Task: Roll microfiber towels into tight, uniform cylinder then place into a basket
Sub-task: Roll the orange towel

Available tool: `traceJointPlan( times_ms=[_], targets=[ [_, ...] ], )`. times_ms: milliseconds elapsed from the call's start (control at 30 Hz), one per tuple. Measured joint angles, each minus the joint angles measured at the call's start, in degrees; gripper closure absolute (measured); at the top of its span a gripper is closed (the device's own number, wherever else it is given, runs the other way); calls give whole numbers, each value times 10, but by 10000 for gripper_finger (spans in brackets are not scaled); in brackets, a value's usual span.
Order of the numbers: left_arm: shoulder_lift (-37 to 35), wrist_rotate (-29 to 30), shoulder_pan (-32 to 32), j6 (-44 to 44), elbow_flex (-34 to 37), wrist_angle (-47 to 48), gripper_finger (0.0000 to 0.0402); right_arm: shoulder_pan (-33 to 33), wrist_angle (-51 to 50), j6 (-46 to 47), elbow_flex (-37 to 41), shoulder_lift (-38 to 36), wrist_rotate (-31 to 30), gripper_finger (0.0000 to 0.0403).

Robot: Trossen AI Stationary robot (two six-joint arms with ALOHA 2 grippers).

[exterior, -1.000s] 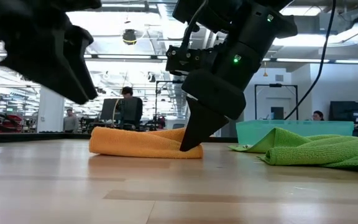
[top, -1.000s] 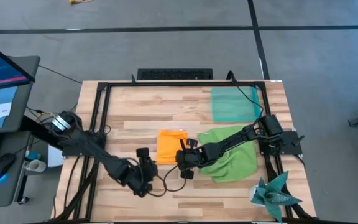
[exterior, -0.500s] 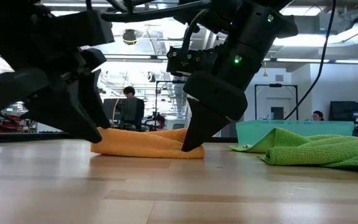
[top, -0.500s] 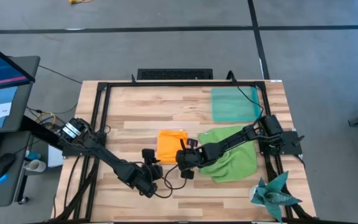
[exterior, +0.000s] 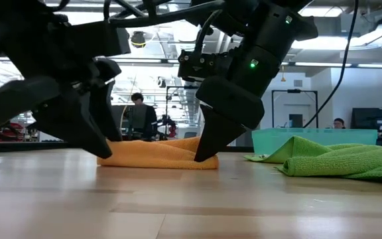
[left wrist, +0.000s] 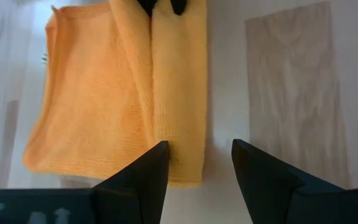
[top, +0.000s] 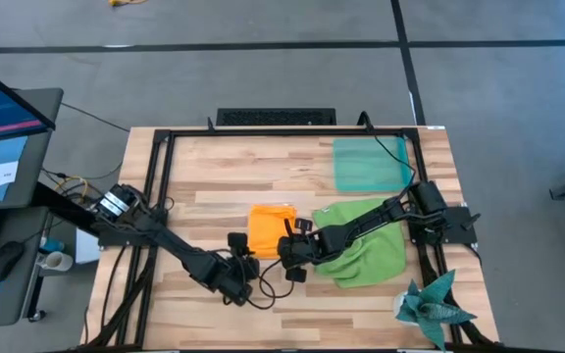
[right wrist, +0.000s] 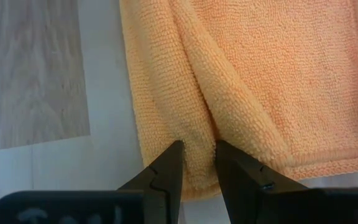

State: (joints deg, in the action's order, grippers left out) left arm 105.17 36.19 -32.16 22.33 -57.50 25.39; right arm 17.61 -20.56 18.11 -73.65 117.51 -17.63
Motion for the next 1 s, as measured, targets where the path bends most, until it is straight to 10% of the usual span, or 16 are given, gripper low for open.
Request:
traceJointPlan(
  times_ms=[467,833,1000],
  targets=[
    [-5,-22,24,-2,85,-130,237,0,0,0,0,0,3,285],
    [-2,-27,33,-9,88,-138,384,0,0,-1,0,0,27,285],
    [-2,-29,44,13,88,-135,391,0,-5,-3,0,-2,31,285]
  ],
)
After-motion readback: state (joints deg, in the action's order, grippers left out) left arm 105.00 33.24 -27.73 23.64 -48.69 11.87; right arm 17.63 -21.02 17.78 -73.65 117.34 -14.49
